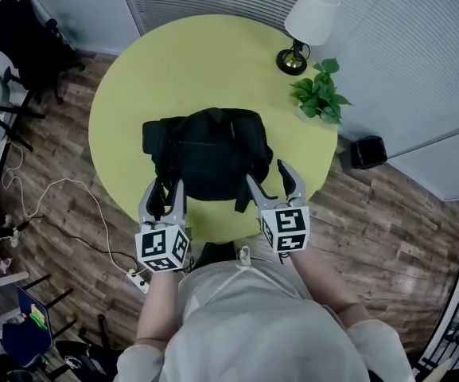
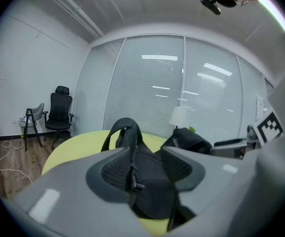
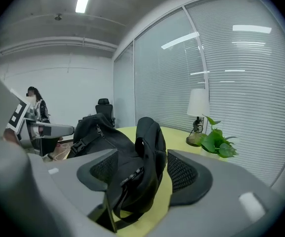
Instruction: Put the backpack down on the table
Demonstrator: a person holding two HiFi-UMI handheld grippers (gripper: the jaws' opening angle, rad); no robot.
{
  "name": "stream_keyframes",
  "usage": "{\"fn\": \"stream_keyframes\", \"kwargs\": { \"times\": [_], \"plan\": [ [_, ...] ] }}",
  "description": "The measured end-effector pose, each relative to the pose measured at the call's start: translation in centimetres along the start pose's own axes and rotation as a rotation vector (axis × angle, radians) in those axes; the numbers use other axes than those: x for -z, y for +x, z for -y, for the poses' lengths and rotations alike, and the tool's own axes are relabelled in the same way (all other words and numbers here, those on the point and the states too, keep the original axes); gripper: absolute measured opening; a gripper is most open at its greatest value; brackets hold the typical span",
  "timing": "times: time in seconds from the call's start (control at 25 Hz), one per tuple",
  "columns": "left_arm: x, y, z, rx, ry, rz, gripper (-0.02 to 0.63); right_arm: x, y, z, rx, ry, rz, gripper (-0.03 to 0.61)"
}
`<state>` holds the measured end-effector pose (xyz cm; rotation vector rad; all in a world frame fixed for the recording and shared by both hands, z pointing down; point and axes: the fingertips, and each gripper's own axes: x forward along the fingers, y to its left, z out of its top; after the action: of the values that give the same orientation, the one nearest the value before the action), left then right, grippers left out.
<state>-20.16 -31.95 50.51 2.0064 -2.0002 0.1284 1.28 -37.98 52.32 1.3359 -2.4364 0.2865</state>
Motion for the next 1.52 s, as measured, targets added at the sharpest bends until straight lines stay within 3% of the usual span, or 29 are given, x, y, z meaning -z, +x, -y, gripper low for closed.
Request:
{"fn": "stream_keyframes", "kwargs": {
  "times": [0.12,0.2,0.28,0.4,0.64,0.8,1.04,1.28,1.52],
  "plan": [
    [-0.4,-1.9,1.8,0.011,0.011,0.023,0.155,-0.6,-2.3,0.0,0.010,0.031,0.033,0.227],
    [-0.8,-3.3,2.8,0.009,0.030,0.043,0.065,-1.3,-3.9,-0.2,0.008,0.041,0.069,0.131],
    [-1.1,-4.7,3.5,-0.002,0.036,0.066,0.015,-2.0,-5.3,-0.6,-0.002,0.033,0.100,0.080],
    [-1.2,-6.7,4.7,0.002,0.025,0.081,0.006,-2.3,-7.2,-1.4,-0.017,0.026,0.127,0.002],
    [-0.7,-9.4,8.3,0.078,0.073,0.061,0.006,-1.8,-10.1,-3.8,-0.143,0.042,0.131,-0.003],
    [-0.6,-11.0,9.2,0.069,0.086,0.055,0.006,-1.5,-11.6,-4.6,-0.174,0.046,0.137,-0.003],
    [-1.1,-13.0,9.4,0.053,0.041,0.069,0.006,-1.5,-13.2,-4.3,-0.172,0.035,0.149,-0.003],
    [-1.8,-14.1,10.7,0.078,0.106,0.097,0.006,-1.8,-14.2,-4.2,-0.168,0.020,0.161,-0.003],
    [-2.1,-14.2,10.9,0.078,0.114,0.101,0.006,-1.7,-14.3,-4.7,-0.187,-0.003,0.155,-0.003]
  ]
}}
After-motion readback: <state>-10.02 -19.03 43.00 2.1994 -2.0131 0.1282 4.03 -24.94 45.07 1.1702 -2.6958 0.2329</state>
